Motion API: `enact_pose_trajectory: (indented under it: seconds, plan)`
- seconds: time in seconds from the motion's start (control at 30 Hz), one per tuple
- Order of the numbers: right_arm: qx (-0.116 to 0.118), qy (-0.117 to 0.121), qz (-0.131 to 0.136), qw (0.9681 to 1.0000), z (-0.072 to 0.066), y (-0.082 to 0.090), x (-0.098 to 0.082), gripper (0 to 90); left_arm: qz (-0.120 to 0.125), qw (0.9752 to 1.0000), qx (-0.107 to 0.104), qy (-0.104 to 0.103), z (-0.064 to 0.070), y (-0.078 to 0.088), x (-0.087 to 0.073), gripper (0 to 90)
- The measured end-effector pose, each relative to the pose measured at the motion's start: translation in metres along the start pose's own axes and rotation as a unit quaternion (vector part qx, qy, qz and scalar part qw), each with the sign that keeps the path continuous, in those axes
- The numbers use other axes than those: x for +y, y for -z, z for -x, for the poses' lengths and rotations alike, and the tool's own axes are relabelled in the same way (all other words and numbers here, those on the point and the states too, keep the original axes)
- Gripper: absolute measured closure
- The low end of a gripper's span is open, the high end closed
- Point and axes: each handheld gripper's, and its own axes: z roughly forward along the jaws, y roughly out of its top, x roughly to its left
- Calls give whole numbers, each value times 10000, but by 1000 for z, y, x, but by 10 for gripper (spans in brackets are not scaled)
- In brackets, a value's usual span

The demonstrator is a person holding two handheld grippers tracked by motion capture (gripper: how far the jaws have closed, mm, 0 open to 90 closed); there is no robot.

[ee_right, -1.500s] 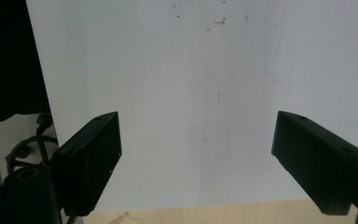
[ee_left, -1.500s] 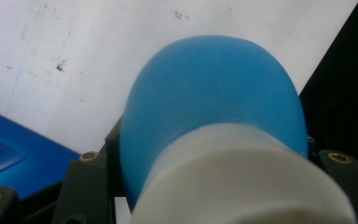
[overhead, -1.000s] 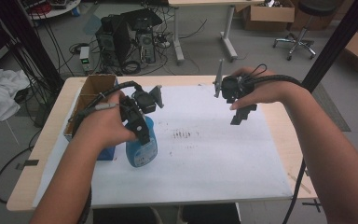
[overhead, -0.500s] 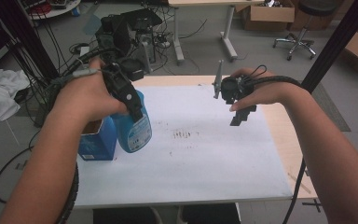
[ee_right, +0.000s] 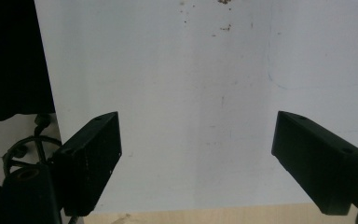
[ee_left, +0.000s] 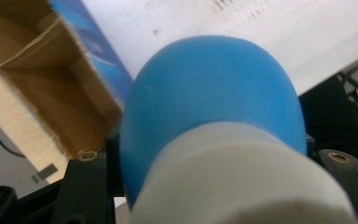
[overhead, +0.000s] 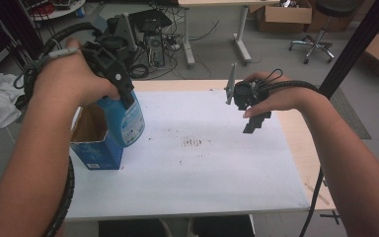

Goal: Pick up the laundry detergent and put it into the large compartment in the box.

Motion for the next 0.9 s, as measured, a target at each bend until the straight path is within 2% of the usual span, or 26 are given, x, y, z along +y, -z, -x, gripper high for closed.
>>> enact_pose_trajectory:
  seconds: [0.03,0.17,0.2,0.33,0.53,0.57,0.6,0.77,0.8,0.83,0.87,0.9]
  plan:
    - [-2,-1,-18,10000,0,-1,0,159,24,9999,20,135,-5,2,-1,403]
    - [-34,24,-9,10000,0,-2,0,159,92,9990,79,431,-19,8,-3,403]
    - [-26,41,-12,10000,0,-3,0,160,80,9979,144,634,-27,8,-3,403]
    - [-24,64,4,10000,-1,-3,2,159,72,9946,298,992,-39,9,-2,403]
    - [-12,101,-76,9999,-2,-6,4,159,52,9908,368,1299,-54,13,-3,403]
    - [-12,101,-74,9999,-2,-6,4,160,52,9908,368,1299,-54,13,-3,403]
    - [-5,102,-56,9999,-2,-5,4,159,66,9889,382,1438,-60,15,-3,403]
    - [-27,101,-54,9999,-1,-6,4,159,47,9849,448,1674,-69,18,-3,403]
    - [-41,108,-68,9999,-2,-7,5,159,9,9825,550,1782,-72,15,-2,403]
    - [-41,108,-68,9999,-2,-7,5,159,9,9825,550,1782,-72,15,-2,403]
    - [-46,140,-65,9999,-2,-7,6,160,-34,9805,629,1861,-74,13,0,404]
    - [-62,157,-47,9998,-2,-7,6,160,-31,9796,635,1907,-76,12,1,404]
